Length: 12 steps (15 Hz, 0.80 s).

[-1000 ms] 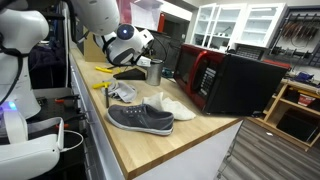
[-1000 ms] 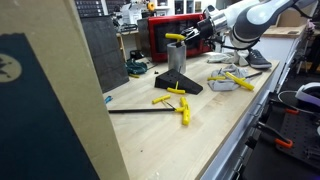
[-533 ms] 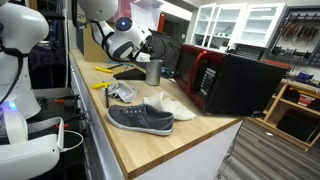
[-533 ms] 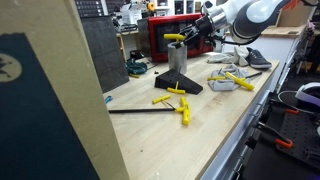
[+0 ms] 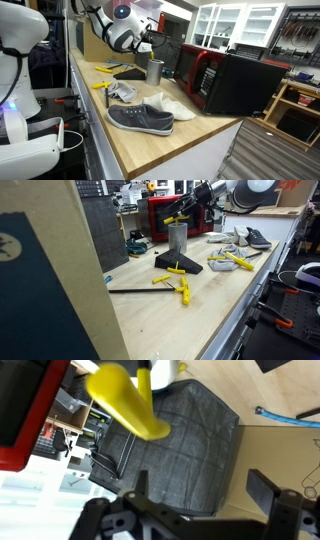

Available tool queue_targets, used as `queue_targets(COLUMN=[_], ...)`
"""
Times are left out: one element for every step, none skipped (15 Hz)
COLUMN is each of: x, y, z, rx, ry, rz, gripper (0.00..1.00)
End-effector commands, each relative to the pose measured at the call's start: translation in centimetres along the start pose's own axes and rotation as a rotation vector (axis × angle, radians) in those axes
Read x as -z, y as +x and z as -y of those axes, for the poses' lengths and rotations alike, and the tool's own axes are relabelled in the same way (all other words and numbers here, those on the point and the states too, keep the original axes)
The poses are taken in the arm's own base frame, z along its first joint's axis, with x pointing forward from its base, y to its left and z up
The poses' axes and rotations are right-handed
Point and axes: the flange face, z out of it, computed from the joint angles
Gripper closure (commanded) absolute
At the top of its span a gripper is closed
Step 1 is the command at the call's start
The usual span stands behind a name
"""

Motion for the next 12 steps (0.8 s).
queue_targets(x=[0.5, 0.6, 0.7, 0.7, 0.7, 0.8, 0.9, 0.8, 0.5, 0.2, -0.2, -0.5], y=[3.4, 4.2, 4.9, 5.4, 5.7, 6.1, 6.5, 6.7, 6.8, 6.9, 6.9, 7.1], z=[-0.6, -0.8, -0.9, -1.0, -1.0, -1.1, -1.0, -0.6, 0.0, 0.7, 1.6, 2.4], rx=[0.057, 0.056, 0.067, 0.078, 0.086, 0.084, 0.09, 0.101, 0.111, 0.123, 0.146, 0.169], ry=[-0.048, -0.053, -0.059, -0.065, -0.072, -0.075, -0.078, -0.074, -0.067, -0.062, -0.054, -0.049], rz=[-0.012, -0.019, -0.022, -0.022, -0.021, -0.019, -0.017, -0.01, 0.005, 0.023, 0.049, 0.071], gripper=[0.0, 0.0, 0.0, 0.0, 0.0, 0.0, 0.0, 0.0, 0.0, 0.0, 0.0, 0.0])
